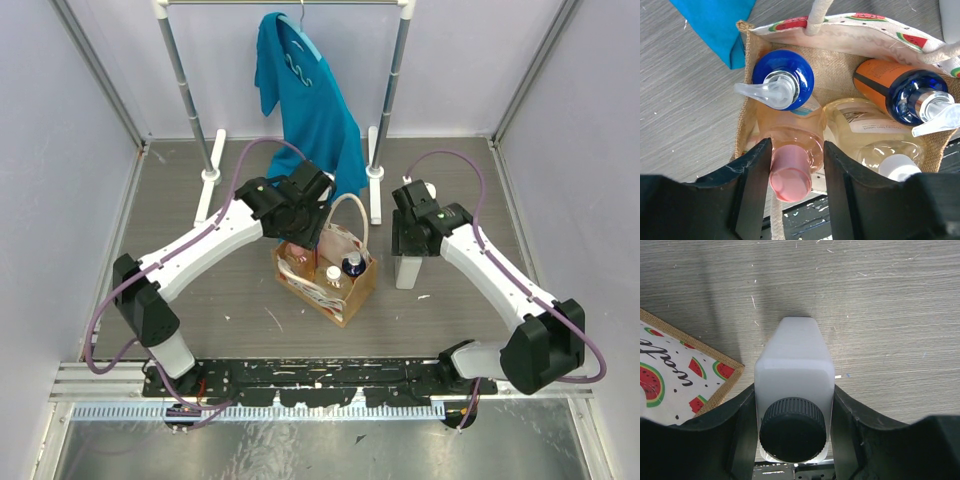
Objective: Take the personal care products out of the canvas bag
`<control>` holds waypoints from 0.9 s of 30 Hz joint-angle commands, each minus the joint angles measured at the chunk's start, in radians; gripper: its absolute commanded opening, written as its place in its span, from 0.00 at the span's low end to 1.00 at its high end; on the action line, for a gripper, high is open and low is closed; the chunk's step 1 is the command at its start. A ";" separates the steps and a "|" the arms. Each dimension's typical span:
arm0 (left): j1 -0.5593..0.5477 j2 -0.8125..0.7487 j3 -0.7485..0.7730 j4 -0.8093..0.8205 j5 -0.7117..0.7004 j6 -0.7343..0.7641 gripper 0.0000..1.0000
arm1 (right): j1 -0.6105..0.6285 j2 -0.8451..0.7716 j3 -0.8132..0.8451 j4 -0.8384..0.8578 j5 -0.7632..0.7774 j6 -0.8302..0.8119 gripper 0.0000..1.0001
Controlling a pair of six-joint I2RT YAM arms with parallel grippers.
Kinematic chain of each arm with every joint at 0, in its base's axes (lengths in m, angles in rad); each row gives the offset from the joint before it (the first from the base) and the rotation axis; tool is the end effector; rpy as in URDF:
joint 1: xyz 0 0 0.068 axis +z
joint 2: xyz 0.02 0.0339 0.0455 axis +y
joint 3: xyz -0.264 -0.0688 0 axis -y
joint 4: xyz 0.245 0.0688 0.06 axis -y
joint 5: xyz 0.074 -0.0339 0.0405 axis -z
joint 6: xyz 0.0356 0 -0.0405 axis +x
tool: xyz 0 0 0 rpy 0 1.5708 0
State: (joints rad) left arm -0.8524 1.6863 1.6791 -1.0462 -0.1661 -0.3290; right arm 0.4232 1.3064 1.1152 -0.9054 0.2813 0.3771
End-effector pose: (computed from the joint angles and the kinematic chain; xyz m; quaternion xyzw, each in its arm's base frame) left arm 0.2347 -0.2595 0.3391 0.2288 0.9361 -0.0754 0.2564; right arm 0.2342 0.0946 0.2844 0.0107 0.9629 -0.0349 0.2673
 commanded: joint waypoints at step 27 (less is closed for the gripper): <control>-0.010 -0.057 0.029 -0.095 -0.090 -0.019 0.02 | 0.072 -0.127 0.171 -0.119 0.179 -0.020 0.77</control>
State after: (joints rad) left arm -0.8623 1.6703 1.6489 -1.1397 -0.1886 -0.3664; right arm 0.4335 1.2491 1.1538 -0.9730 0.3351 0.3637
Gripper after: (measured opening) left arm 0.361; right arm 0.761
